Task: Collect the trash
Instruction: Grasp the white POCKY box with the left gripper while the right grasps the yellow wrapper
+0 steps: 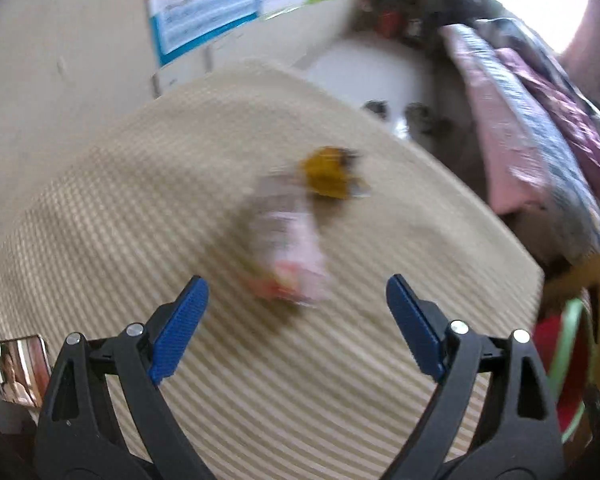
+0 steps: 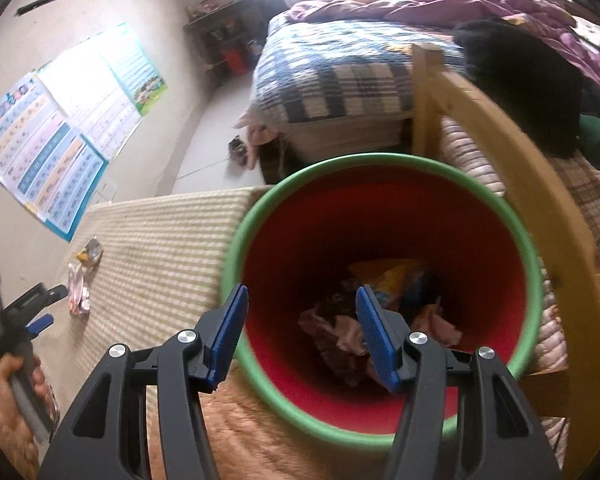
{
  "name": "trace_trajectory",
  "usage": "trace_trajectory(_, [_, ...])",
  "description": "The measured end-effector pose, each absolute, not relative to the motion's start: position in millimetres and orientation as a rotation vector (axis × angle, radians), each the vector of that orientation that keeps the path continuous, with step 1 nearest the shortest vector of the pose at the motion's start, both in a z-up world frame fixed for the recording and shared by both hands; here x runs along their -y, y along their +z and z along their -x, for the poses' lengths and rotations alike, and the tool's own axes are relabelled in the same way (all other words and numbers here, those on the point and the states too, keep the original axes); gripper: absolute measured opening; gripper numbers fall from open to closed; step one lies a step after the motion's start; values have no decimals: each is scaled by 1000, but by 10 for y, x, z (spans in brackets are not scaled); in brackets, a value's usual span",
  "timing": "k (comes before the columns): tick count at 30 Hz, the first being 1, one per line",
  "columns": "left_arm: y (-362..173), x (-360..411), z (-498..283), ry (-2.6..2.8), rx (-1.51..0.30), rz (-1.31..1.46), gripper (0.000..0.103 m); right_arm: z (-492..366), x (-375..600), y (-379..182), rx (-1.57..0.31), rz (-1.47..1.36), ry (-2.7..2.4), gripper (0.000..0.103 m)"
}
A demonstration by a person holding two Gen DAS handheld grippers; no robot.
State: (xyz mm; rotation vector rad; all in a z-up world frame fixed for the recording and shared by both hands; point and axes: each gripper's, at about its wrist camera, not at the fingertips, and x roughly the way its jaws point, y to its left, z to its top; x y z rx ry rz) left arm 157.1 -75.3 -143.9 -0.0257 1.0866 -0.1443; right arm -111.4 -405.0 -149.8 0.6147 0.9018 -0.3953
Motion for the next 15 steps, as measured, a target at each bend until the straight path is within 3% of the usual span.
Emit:
trace_trajectory(5, [-1647,635,-1907,-123,-1138,43,85,1013,3873,-1475,-922,-574,-358,56])
trace_trajectory(8, [-1733,704,-1985,-170,-1172,30,61,946,3819,-1455,-924,-570,-344,56])
trace_trajectory(10, [-1742,704,-1940,-217,-1175,50,35,850,3750,-1438,-924,-568,-321,56])
trace_trajectory(15, [-1608,598,-1588,-256,-1158,39,31,287,3339,-1342,-908,-519,-173,56])
